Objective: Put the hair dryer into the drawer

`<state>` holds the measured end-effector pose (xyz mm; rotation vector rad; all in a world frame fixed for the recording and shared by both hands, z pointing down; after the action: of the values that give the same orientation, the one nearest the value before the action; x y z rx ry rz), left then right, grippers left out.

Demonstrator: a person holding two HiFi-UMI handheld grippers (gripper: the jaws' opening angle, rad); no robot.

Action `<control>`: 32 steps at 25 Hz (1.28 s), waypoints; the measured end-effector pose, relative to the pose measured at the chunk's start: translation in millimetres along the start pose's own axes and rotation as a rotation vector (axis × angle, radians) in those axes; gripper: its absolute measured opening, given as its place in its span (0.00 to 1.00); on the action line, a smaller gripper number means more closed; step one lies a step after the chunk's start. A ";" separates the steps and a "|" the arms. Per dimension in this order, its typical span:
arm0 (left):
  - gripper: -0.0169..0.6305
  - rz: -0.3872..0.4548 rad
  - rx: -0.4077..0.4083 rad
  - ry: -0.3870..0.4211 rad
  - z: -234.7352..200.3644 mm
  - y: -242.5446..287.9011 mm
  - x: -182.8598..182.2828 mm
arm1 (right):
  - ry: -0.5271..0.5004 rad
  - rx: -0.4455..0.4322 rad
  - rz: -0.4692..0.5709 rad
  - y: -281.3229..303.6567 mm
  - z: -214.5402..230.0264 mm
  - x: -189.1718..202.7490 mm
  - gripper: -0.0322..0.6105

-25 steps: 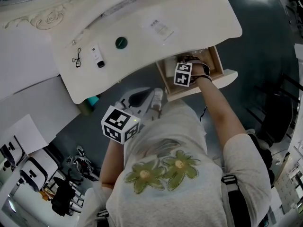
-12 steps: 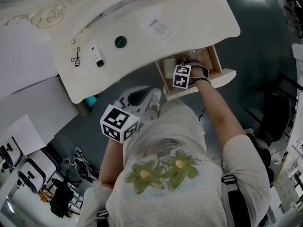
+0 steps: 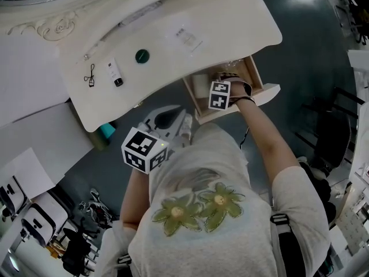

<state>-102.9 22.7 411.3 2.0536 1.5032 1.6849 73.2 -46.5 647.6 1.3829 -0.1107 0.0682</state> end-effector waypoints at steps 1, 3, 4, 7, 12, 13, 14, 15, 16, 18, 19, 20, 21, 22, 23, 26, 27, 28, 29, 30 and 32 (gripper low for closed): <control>0.04 0.002 0.004 0.006 0.5 0.1 -1.1 | 0.002 0.007 0.007 -3.6 -1.2 0.0 0.43; 0.04 0.006 0.012 0.021 2.0 -0.2 -3.1 | 0.009 0.023 0.023 -10.2 -4.0 -0.1 0.43; 0.04 0.008 0.015 0.030 2.9 -0.4 -4.1 | 0.014 0.031 0.033 -13.5 -5.4 0.0 0.43; 0.04 0.014 0.027 0.051 6.1 -1.4 -6.2 | 0.037 0.054 0.061 -23.8 -9.5 0.7 0.43; 0.04 0.016 0.052 0.089 10.9 -2.7 -7.5 | 0.097 0.105 0.115 -40.5 -15.3 1.2 0.43; 0.04 0.017 0.057 0.096 11.9 -3.1 -7.9 | 0.118 0.110 0.134 -43.8 -17.0 0.6 0.43; 0.04 0.018 0.062 0.104 13.0 -3.5 -8.5 | 0.141 0.115 0.154 -47.5 -18.9 0.0 0.43; 0.04 0.019 0.068 0.111 14.3 -3.6 -9.3 | 0.167 0.119 0.176 -51.4 -20.9 -0.3 0.43; 0.04 0.021 0.073 0.119 15.6 -3.6 -10.3 | 0.193 0.121 0.197 -55.1 -23.0 -0.4 0.43; 0.04 0.023 0.083 0.132 18.1 -2.9 -12.2 | 0.243 0.125 0.240 -61.9 -27.6 -0.3 0.43; 0.04 0.025 0.088 0.139 19.1 -2.5 -12.9 | 0.265 0.129 0.261 -65.2 -30.1 -0.4 0.43; 0.04 0.027 0.093 0.145 20.1 -2.2 -13.6 | 0.285 0.134 0.281 -68.5 -32.8 -0.4 0.43; 0.04 0.029 0.099 0.151 21.1 -1.8 -14.2 | 0.302 0.140 0.300 -71.8 -35.7 -0.3 0.43; 0.04 0.031 0.104 0.156 22.2 -1.6 -14.9 | 0.319 0.147 0.320 -75.2 -38.7 -0.2 0.43; 0.04 0.033 0.109 0.162 23.5 -1.3 -15.4 | 0.334 0.154 0.342 -79.4 -41.9 -0.1 0.43; 0.04 0.037 0.123 0.176 27.6 -1.5 -16.3 | 0.383 0.168 0.418 -93.2 -51.9 -0.4 0.43; 0.04 0.038 0.128 0.179 28.7 -1.8 -16.3 | 0.399 0.172 0.442 -97.0 -55.1 -0.5 0.42; 0.04 0.040 0.132 0.182 29.5 -2.0 -16.1 | 0.413 0.181 0.461 -100.4 -58.1 -0.6 0.42; 0.04 0.040 0.136 0.185 30.1 -2.2 -15.7 | 0.426 0.200 0.478 -103.8 -60.6 -0.5 0.41; 0.04 0.040 0.140 0.188 30.9 -2.2 -15.2 | 0.439 0.232 0.493 -107.7 -62.6 0.1 0.38; 0.04 0.041 0.149 0.194 32.8 -2.4 -14.2 | 0.468 0.311 0.522 -115.4 -65.9 2.1 0.12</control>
<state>-77.3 29.7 387.2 2.0549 1.7042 1.8892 90.9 -3.3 523.1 1.5805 -0.0680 0.8692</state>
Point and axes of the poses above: the fingertips, and each gripper's own axes: y forward along the fingers, z to its right, x out of its underside, the point moved 8 cm from there along -y, backward along the fingers, and after that the axes turned 9 degrees about -x, right-handed, at the moved point
